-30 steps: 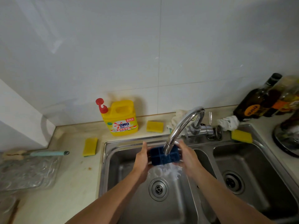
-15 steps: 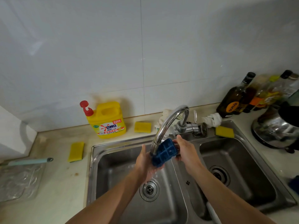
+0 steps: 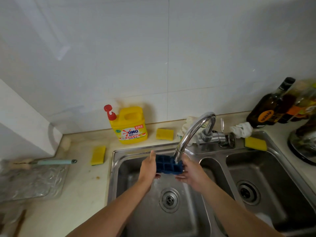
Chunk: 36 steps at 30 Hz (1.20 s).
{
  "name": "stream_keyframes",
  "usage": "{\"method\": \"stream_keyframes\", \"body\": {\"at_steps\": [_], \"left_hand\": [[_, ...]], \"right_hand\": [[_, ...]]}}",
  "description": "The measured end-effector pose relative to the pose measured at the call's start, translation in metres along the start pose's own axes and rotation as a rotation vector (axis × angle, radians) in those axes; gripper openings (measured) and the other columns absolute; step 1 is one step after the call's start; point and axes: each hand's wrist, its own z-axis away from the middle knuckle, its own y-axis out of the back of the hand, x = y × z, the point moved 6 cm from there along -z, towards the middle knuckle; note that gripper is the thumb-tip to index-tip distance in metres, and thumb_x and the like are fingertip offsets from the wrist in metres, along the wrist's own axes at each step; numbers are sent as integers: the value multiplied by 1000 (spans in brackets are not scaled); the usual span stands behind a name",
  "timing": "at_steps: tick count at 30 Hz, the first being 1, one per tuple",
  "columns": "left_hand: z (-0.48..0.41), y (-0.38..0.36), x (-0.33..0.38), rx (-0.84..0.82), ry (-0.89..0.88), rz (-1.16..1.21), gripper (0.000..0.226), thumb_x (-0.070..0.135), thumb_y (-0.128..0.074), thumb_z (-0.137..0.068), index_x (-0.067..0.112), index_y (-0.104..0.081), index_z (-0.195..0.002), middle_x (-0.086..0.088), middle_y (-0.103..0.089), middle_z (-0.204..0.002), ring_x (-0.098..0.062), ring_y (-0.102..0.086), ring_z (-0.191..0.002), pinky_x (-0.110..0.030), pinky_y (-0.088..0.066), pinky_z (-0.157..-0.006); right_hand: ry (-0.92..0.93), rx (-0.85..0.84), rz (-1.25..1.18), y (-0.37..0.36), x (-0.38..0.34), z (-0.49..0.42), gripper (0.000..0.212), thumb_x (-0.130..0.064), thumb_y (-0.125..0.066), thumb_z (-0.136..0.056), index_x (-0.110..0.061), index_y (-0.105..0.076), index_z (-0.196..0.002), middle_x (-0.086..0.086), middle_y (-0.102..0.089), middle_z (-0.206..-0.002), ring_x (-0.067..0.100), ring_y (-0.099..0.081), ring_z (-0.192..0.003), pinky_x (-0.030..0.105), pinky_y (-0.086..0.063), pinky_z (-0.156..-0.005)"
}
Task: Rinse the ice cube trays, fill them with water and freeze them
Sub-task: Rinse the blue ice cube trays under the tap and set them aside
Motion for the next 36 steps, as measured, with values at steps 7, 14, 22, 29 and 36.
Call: {"method": "stream_keyframes", "body": {"at_steps": [7, 14, 22, 29, 36], "left_hand": [[12, -35, -7, -205, 150, 189, 48, 48, -38, -107, 15, -73, -108, -12, -75, -105, -29, -72, -97, -40, -64, -73], [-2, -37, -20, -191, 214, 298, 36, 35, -42, -108, 12, -70, -112, -12, -77, -98, -30, -73, -94, -40, -63, -72], [-8, -65, -33, -139, 158, 218, 30, 37, -62, -99, 8, -71, -98, -11, -78, -87, -29, -77, -80, -42, -63, -68], [-12, -67, -41, -8, 177, 274, 28, 43, -70, -91, 17, -77, -83, -6, -76, -77, -30, -77, -78, -42, -61, -64], [-7, -76, -45, 16, 166, 261, 35, 49, -63, -93, 15, -73, -98, -6, -79, -90, -28, -77, -79, -36, -61, -60]], "right_hand": [[44, 217, 34, 29, -8, -8, 35, -46, -51, -104, -16, -69, -101, 12, -73, -101, 26, -72, -92, 35, -62, -66], [98, 27, 210, 38, -15, -5, 42, -50, -40, -106, -17, -65, -113, 10, -74, -106, 27, -74, -95, 40, -62, -76], [417, 423, 490, 135, -94, -29, 32, -28, -40, -105, -12, -55, -81, 4, -53, -78, 23, -53, -75, 40, -42, -70], [314, 471, 479, 187, -137, -96, 47, -42, -41, -106, -2, -61, -119, 17, -61, -103, 21, -56, -81, 33, -44, -69], [373, 281, 497, 169, -144, -111, 55, -43, -44, -104, -9, -46, -147, 12, -54, -137, 29, -51, -127, 45, -45, -104]]}}
